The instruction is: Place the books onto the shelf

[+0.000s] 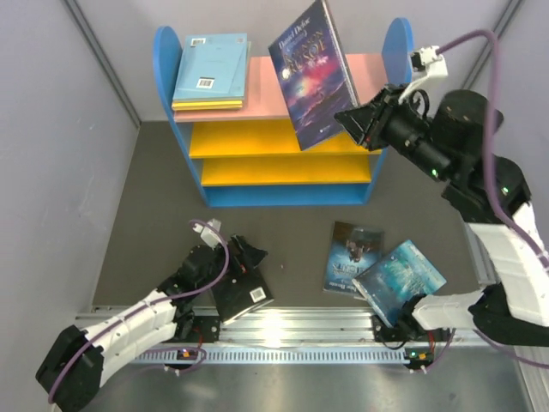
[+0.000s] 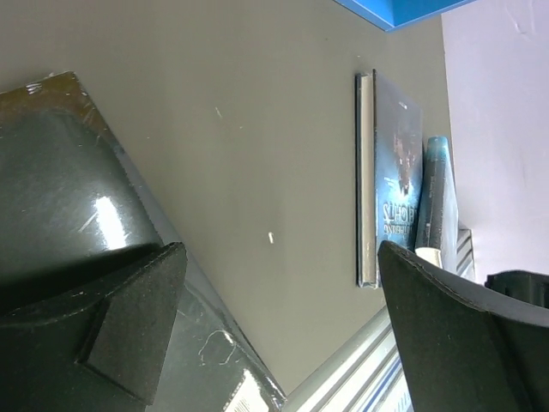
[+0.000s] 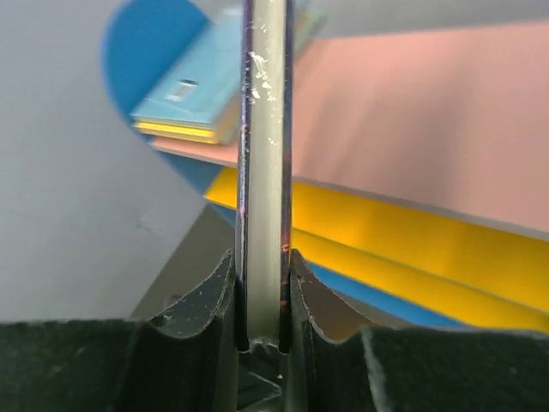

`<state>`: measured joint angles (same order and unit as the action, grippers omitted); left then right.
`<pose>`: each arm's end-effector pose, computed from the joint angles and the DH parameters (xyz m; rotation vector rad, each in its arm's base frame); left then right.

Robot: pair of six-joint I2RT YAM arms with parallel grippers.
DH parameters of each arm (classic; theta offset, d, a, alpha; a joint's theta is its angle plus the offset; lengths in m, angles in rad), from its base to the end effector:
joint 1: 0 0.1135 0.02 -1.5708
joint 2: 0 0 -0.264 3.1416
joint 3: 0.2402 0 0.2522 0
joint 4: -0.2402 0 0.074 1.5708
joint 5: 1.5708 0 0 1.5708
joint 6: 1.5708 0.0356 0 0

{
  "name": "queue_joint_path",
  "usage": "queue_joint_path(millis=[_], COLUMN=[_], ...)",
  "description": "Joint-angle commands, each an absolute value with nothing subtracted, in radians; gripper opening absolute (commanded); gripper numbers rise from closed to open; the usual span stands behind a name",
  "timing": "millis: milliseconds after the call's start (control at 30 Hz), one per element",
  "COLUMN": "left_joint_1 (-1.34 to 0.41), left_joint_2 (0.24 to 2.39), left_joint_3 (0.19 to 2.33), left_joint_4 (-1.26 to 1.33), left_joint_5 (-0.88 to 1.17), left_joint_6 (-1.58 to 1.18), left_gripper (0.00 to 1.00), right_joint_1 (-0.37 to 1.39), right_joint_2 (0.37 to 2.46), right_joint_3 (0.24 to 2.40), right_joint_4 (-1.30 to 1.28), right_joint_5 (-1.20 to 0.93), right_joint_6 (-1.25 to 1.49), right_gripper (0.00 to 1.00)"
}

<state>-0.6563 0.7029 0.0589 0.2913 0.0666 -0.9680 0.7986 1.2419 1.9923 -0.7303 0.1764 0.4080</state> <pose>0.1200 -0.0954 0.1472 -0.2777 2.0818 -1.1110 0.1315 0.1260 0.5765 -0.1692 1.6003 0.8111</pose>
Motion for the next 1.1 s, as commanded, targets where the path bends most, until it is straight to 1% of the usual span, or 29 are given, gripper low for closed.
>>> queue_joint_path(millis=[0, 33, 67, 100, 133, 167, 233, 300, 433, 533, 600, 633, 667, 733, 767, 933, 1067], left_joint_1=[-0.652, -0.652, -0.653, -0.653, -0.653, -0.653, -0.653, -0.652, -0.653, -0.652, -0.652, -0.653, -0.652, -0.653, -0.652, -0.653, -0.653], left_joint_2=[0.693, 0.692, 0.689, 0.690, 0.692, 0.693, 0.699, 0.701, 0.699, 0.704, 0.706, 0.707, 0.707, 0.706, 0.706, 0.709, 0.704], left_joint_3=[0.060, 0.060, 0.057, 0.055, 0.054, 0.054, 0.054, 0.054, 0.051, 0.048, 0.048, 0.046, 0.046, 0.045, 0.043, 0.041, 0.040], left_joint_4=[0.376, 0.377, 0.379, 0.388, 0.390, 0.391, 0.396, 0.397, 0.403, 0.410, 0.414, 0.414, 0.416, 0.417, 0.419, 0.425, 0.425], left_joint_5=[0.086, 0.086, 0.086, 0.086, 0.086, 0.086, 0.090, 0.091, 0.091, 0.092, 0.094, 0.095, 0.097, 0.097, 0.097, 0.098, 0.101], left_joint_6=[-0.946, -0.945, -0.945, -0.945, -0.946, -0.946, -0.945, -0.945, -0.946, -0.946, -0.946, -0.946, -0.946, -0.948, -0.948, -0.948, -0.948], left_gripper=[0.98, 0.98, 0.98, 0.98, 0.98, 0.98, 0.98, 0.98, 0.98, 0.98, 0.98, 0.98, 0.98, 0.98, 0.98, 0.98, 0.98], right_joint_1=[0.548, 0.385, 0.311, 0.245, 0.151, 0.120, 0.068, 0.054, 0.041, 0.041, 0.043, 0.041, 0.041, 0.044, 0.048, 0.092, 0.133], right_joint_2=[1.217, 1.194, 1.157, 1.152, 1.152, 1.163, 1.178, 1.203, 1.218, 1.194, 1.148, 1.128, 1.088, 1.054, 1.025, 0.982, 1.008], right_joint_3=[1.946, 1.884, 1.826, 1.722, 1.679, 1.642, 1.574, 1.565, 1.543, 1.473, 1.431, 1.424, 1.411, 1.376, 1.364, 1.307, 1.302], right_joint_4=[-0.691, -0.525, -0.430, -0.332, -0.135, -0.048, 0.137, 0.169, 0.169, 0.146, 0.103, 0.021, 0.003, -0.073, -0.086, -0.130, -0.133], right_joint_5=[-0.169, -0.292, -0.510, -0.599, -0.670, -0.755, -0.796, -0.810, -0.784, -0.718, -0.635, -0.599, -0.527, -0.457, -0.390, -0.200, -0.124], right_joint_6=[0.475, 0.536, 0.617, 0.796, 0.886, 1.037, 1.142, 1.206, 1.249, 1.282, 1.250, 1.233, 1.212, 1.204, 1.200, 1.224, 1.255], right_gripper=[0.00, 0.00, 0.00, 0.00, 0.00, 0.00, 0.00, 0.00, 0.00, 0.00, 0.00, 0.00, 0.00, 0.00, 0.00, 0.00, 0.00])
